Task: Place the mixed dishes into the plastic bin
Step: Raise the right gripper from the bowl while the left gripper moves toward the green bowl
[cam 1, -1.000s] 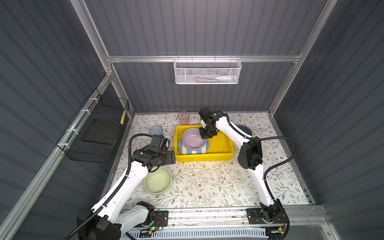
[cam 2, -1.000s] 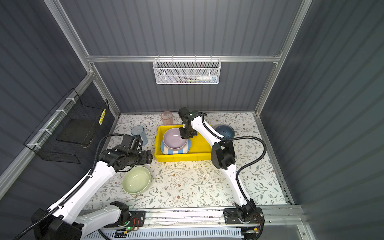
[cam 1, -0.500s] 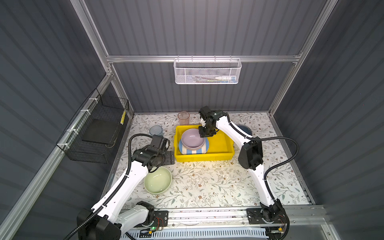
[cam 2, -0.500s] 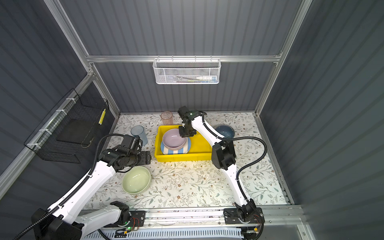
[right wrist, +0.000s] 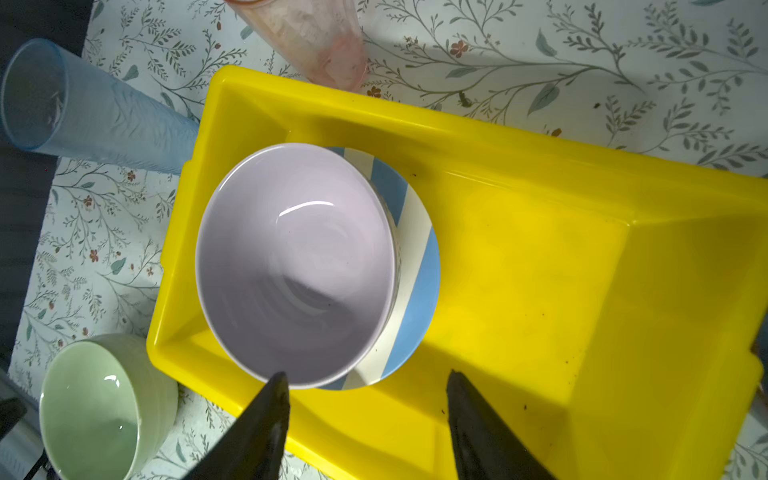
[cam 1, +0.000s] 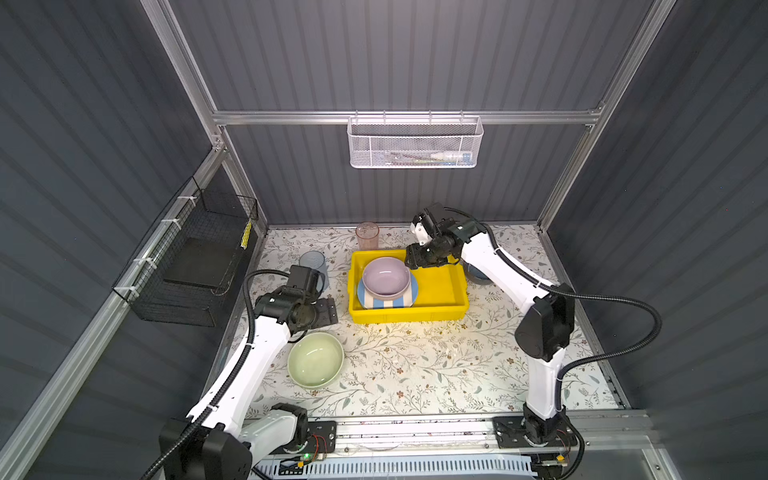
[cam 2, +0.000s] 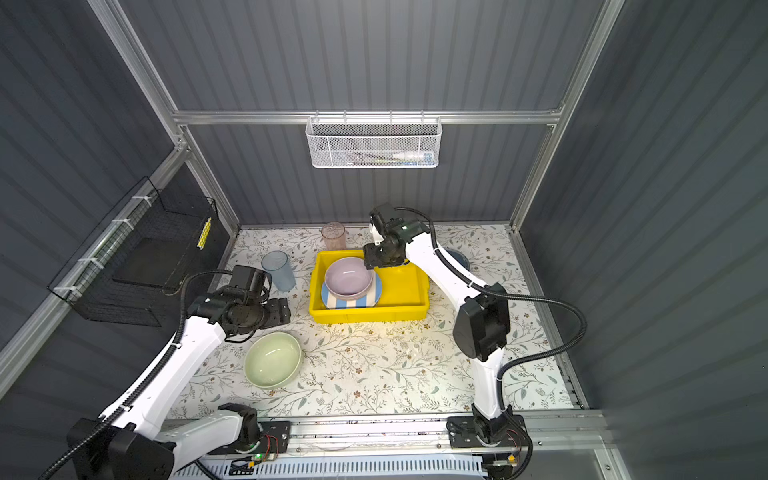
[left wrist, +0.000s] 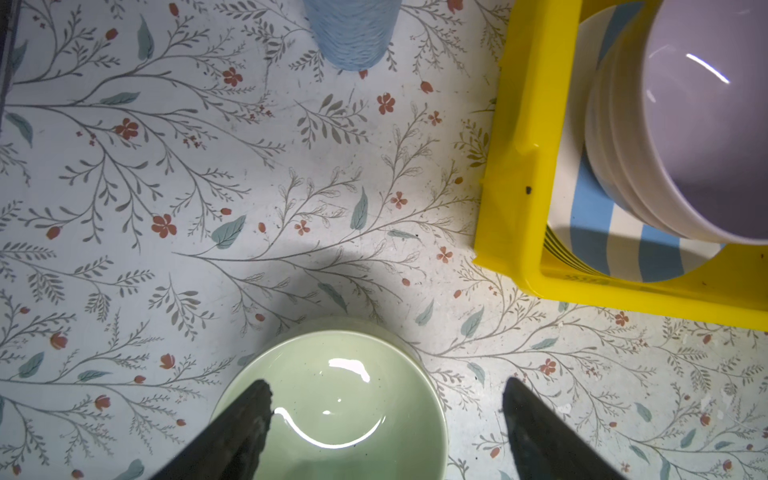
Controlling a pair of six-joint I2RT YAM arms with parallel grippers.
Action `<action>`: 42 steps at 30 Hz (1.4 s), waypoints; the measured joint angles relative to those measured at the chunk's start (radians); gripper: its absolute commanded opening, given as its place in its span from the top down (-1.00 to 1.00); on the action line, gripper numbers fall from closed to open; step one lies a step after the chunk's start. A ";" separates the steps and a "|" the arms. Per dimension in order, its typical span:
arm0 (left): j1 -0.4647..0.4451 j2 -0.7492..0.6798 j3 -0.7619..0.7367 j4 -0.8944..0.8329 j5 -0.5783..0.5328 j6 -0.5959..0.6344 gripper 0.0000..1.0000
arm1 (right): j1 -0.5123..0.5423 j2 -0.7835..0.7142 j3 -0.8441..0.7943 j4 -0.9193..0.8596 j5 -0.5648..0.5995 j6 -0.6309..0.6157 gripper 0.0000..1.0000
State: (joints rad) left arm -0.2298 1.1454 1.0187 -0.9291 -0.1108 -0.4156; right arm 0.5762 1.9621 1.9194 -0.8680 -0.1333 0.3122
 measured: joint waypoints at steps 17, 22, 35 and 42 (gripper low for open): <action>0.258 0.050 -0.101 -0.109 -0.012 -0.123 -0.67 | -0.140 -0.311 -0.495 0.233 -0.148 -0.010 -0.29; 0.258 0.032 -0.126 -0.145 -0.010 -0.188 -0.62 | -0.174 -0.332 -0.559 0.286 -0.197 -0.006 -0.29; 0.258 -0.070 -0.237 -0.291 0.090 -0.221 -0.33 | -0.220 -0.332 -0.617 0.373 -0.283 -0.001 -0.29; 0.258 -0.078 -0.248 -0.292 0.108 -0.234 0.04 | -0.227 -0.329 -0.625 0.399 -0.307 0.003 -0.29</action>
State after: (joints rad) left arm 0.0280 1.0676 0.7704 -1.2213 -0.0025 -0.6495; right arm 0.3492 1.6333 1.2945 -0.4690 -0.4404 0.3153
